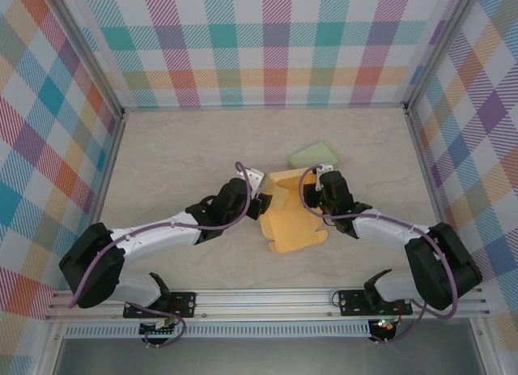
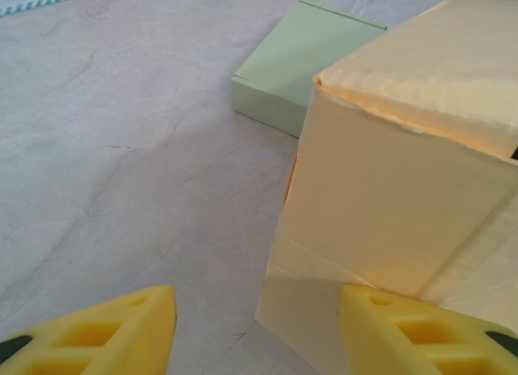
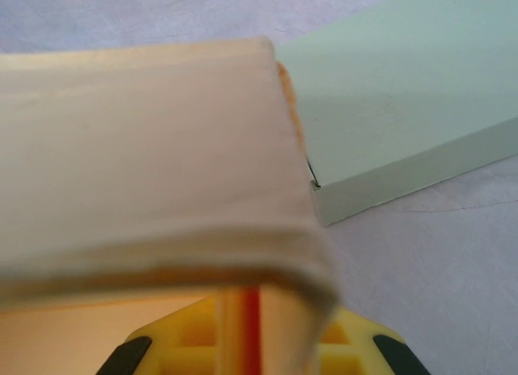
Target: Fold the paper box
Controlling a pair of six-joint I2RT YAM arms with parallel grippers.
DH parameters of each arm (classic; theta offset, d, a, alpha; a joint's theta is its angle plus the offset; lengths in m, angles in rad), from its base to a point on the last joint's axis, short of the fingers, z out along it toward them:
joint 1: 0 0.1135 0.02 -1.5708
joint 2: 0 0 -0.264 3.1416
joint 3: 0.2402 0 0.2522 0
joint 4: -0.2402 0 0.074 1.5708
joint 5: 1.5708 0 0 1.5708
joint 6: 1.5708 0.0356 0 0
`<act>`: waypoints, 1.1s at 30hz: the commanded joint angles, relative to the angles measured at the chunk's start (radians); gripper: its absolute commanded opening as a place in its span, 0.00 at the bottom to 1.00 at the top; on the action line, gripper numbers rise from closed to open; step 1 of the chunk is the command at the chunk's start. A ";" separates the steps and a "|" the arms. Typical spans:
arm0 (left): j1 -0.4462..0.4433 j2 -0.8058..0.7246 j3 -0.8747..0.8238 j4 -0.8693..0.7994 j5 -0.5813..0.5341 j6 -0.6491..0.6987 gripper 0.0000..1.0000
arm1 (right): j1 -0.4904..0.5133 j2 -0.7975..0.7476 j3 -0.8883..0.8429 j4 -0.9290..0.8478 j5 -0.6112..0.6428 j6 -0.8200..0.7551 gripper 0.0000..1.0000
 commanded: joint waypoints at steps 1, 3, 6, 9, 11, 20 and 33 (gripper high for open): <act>-0.020 0.021 0.040 0.014 0.012 0.025 0.57 | 0.006 -0.003 -0.002 0.018 -0.019 0.001 0.00; -0.022 0.027 0.046 0.014 0.012 0.029 0.59 | 0.006 -0.003 -0.001 0.018 -0.021 0.001 0.00; -0.028 0.037 0.058 0.008 0.010 0.045 0.63 | 0.008 -0.002 -0.001 0.018 -0.021 0.001 0.00; -0.032 0.050 0.069 0.001 0.004 0.057 0.65 | 0.008 -0.003 -0.001 0.017 -0.020 0.001 0.00; -0.035 0.054 0.072 -0.006 0.004 0.064 0.65 | 0.008 -0.003 -0.002 0.017 -0.020 0.000 0.00; -0.039 0.006 0.046 -0.038 0.038 0.100 0.68 | 0.008 -0.003 -0.001 0.017 -0.021 0.002 0.00; -0.039 -0.009 0.071 -0.129 0.042 0.173 0.72 | 0.012 -0.002 -0.001 0.018 -0.023 0.002 0.00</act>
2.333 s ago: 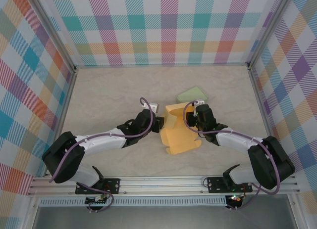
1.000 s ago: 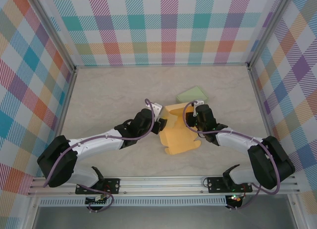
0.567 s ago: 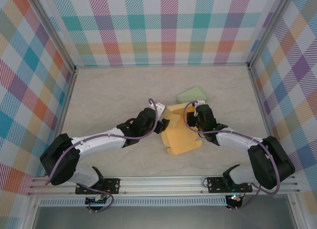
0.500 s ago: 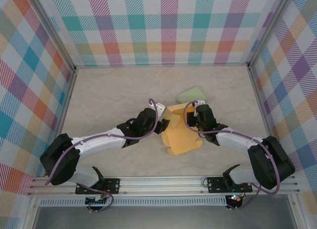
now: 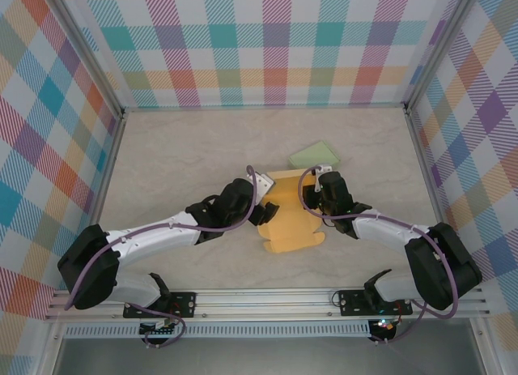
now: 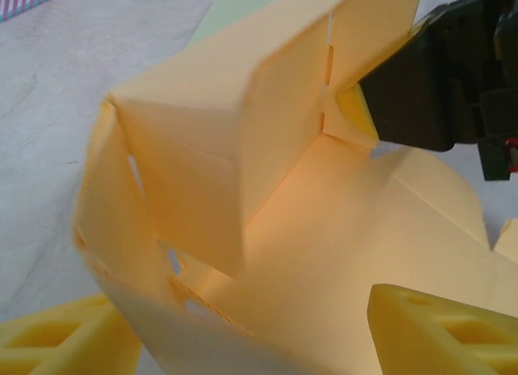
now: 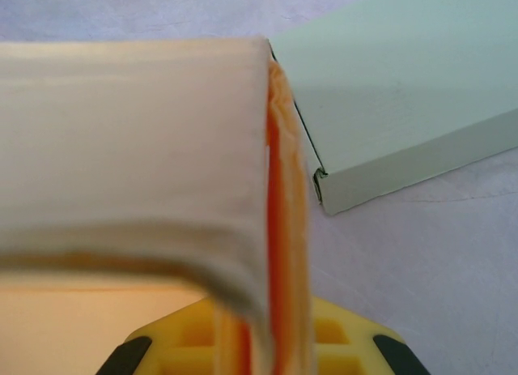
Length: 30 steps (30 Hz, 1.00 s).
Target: Fold the paper box
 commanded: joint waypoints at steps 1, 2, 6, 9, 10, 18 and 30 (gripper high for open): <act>-0.006 0.015 0.030 -0.014 -0.050 0.026 0.72 | 0.006 -0.002 -0.001 0.035 -0.017 0.001 0.00; -0.006 0.019 0.029 -0.004 -0.079 0.027 0.71 | 0.006 -0.002 -0.001 0.036 -0.016 0.001 0.00; -0.006 -0.012 0.014 0.024 -0.064 0.025 0.71 | 0.007 -0.002 -0.001 0.035 -0.013 -0.002 0.00; -0.025 -0.081 -0.004 0.032 0.012 0.006 0.72 | 0.007 0.001 0.001 0.035 -0.013 -0.001 0.00; -0.034 -0.108 -0.010 0.032 0.025 0.001 0.72 | 0.007 0.003 0.002 0.034 -0.014 -0.001 0.00; -0.053 -0.365 -0.084 -0.013 -0.145 -0.105 0.75 | 0.008 0.007 0.002 0.037 -0.016 -0.001 0.00; 0.145 -0.300 -0.112 -0.113 -0.189 -0.072 0.88 | 0.009 -0.005 -0.001 0.034 -0.014 -0.002 0.00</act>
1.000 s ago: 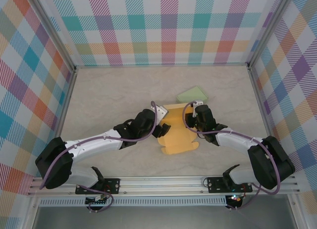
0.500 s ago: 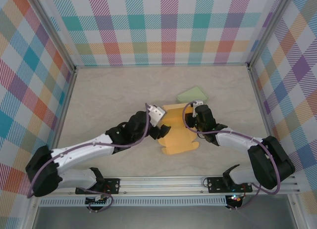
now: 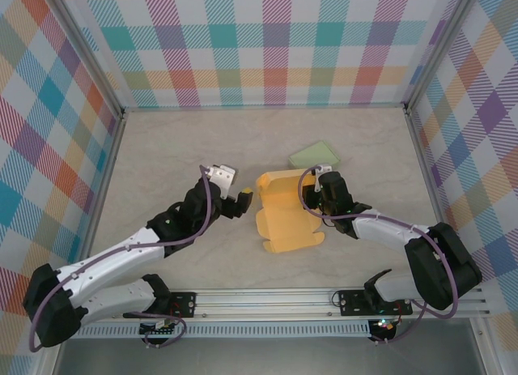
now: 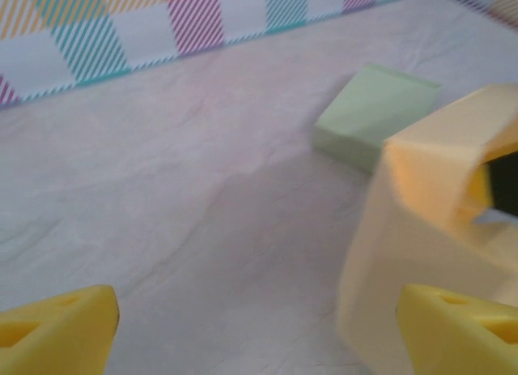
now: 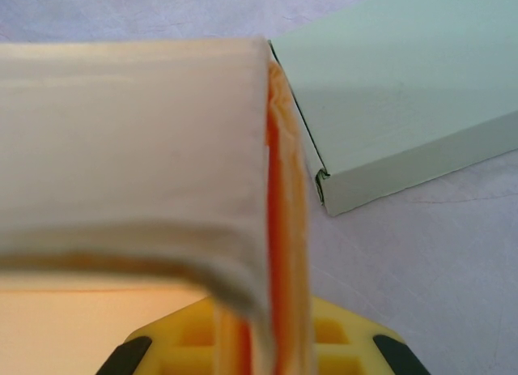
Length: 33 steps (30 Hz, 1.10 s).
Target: Fold the paper box
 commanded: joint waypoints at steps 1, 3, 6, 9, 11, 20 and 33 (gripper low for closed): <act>0.046 0.030 -0.010 -0.011 0.003 0.027 0.88 | 0.008 -0.006 -0.001 0.032 -0.009 -0.002 0.00; 0.059 0.063 -0.006 0.005 0.019 0.036 0.88 | 0.008 -0.004 -0.001 0.032 -0.011 -0.003 0.00; 0.071 0.132 0.006 0.032 0.037 0.053 0.88 | 0.009 -0.003 0.001 0.033 -0.012 -0.002 0.00; 0.072 0.205 0.029 0.064 0.087 0.070 0.88 | 0.010 -0.003 0.000 0.033 -0.011 -0.001 0.00; 0.072 0.242 0.040 0.091 0.155 0.079 0.88 | 0.010 -0.003 0.001 0.031 -0.011 -0.003 0.00; 0.069 0.287 0.057 0.136 0.371 0.123 0.84 | 0.010 -0.003 0.001 0.031 -0.009 -0.003 0.00; 0.063 0.352 0.098 0.145 0.487 0.161 0.80 | 0.009 0.002 0.004 0.028 -0.009 -0.001 0.00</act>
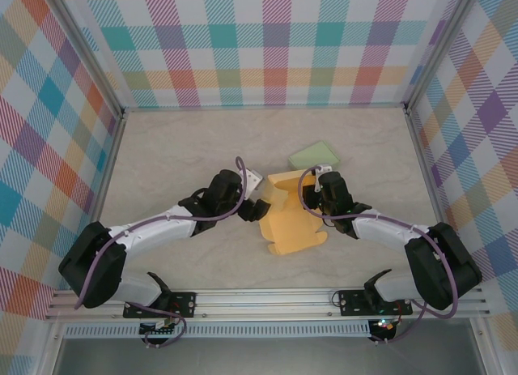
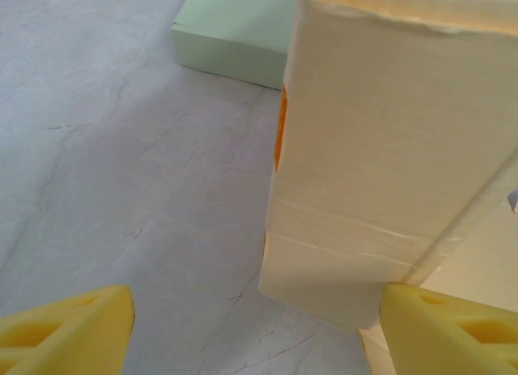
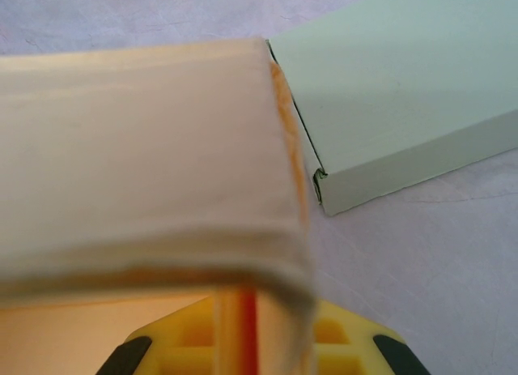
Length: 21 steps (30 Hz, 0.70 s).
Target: Fold the paper box
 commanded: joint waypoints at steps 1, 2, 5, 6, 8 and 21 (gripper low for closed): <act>-0.001 0.013 0.039 0.021 0.073 0.034 0.80 | 0.009 0.001 0.003 0.028 -0.012 -0.002 0.00; -0.001 0.016 0.043 0.019 0.082 0.040 0.81 | 0.009 0.002 0.004 0.028 -0.012 -0.002 0.00; -0.002 0.037 0.066 0.002 0.087 0.051 0.81 | 0.009 0.001 0.003 0.027 -0.014 0.002 0.00; -0.001 0.044 0.072 -0.003 0.091 0.056 0.82 | 0.009 0.001 0.003 0.028 -0.014 0.002 0.00; -0.002 0.056 0.085 -0.011 0.116 0.066 0.83 | 0.009 0.001 0.005 0.028 -0.016 0.003 0.00; -0.002 0.112 0.179 -0.169 0.252 0.152 0.89 | 0.010 0.002 0.005 0.025 -0.016 0.005 0.00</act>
